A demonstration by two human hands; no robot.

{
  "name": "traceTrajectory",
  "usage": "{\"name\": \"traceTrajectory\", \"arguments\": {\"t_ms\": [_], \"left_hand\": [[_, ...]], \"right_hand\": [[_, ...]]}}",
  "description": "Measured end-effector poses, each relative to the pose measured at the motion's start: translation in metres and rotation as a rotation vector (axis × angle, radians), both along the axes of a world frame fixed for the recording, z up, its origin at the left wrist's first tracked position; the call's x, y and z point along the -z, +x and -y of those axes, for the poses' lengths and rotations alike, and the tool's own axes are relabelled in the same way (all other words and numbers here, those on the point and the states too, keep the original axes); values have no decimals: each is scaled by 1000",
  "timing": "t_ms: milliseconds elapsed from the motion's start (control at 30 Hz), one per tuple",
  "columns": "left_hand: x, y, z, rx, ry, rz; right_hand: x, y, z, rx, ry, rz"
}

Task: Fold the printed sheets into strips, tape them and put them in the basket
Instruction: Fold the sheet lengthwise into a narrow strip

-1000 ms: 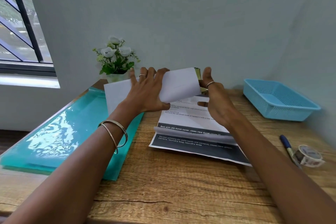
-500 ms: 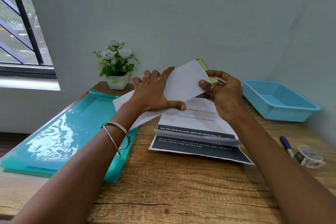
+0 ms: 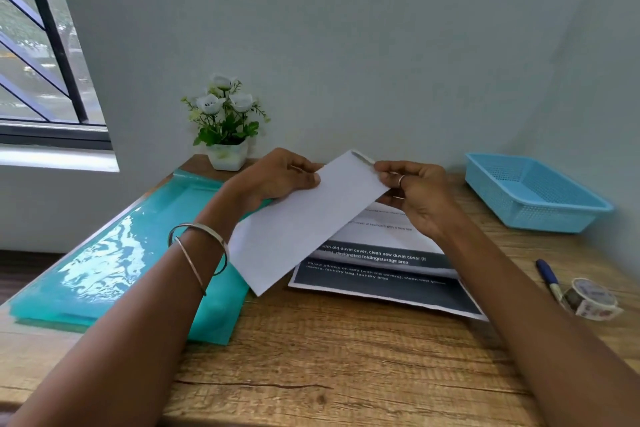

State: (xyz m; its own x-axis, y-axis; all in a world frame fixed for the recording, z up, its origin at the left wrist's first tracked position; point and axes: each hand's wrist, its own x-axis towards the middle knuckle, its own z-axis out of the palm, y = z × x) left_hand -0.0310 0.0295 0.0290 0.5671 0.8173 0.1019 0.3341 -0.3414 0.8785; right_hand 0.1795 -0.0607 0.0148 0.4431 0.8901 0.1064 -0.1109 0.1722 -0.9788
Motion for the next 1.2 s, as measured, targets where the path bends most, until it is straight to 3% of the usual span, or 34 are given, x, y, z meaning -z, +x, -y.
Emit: {"name": "traceTrajectory", "arguments": {"t_ms": [133,500,667,733,767,833,900,1000,1067,1200], "left_hand": [[3,-1,-4,11,64,-19],[-2,7,-1,32,442,-124],[2,17,-2,-226,899,-176],[-2,21,7,-264,1018,-34],[-6,24,12,-238,1027,62],[-15,30,29,-118,840,268],[-26,37,49,41,441,488],[-35,42,67,156,1,713],[-36,41,70,130,-83,763],[-32,33,51,-212,-292,820]], "right_hand": [[-4,4,3,-111,-64,-12],[-10,18,12,-82,-120,217],[-20,20,10,176,107,33],[-25,19,11,298,260,-61],[-27,16,12,380,344,-15],[-35,4,20,593,491,298],[-39,-13,26,754,686,727],[-29,-40,21,777,818,1283],[-17,-50,12,655,775,1464],[-4,-47,4,81,587,1583]]}}
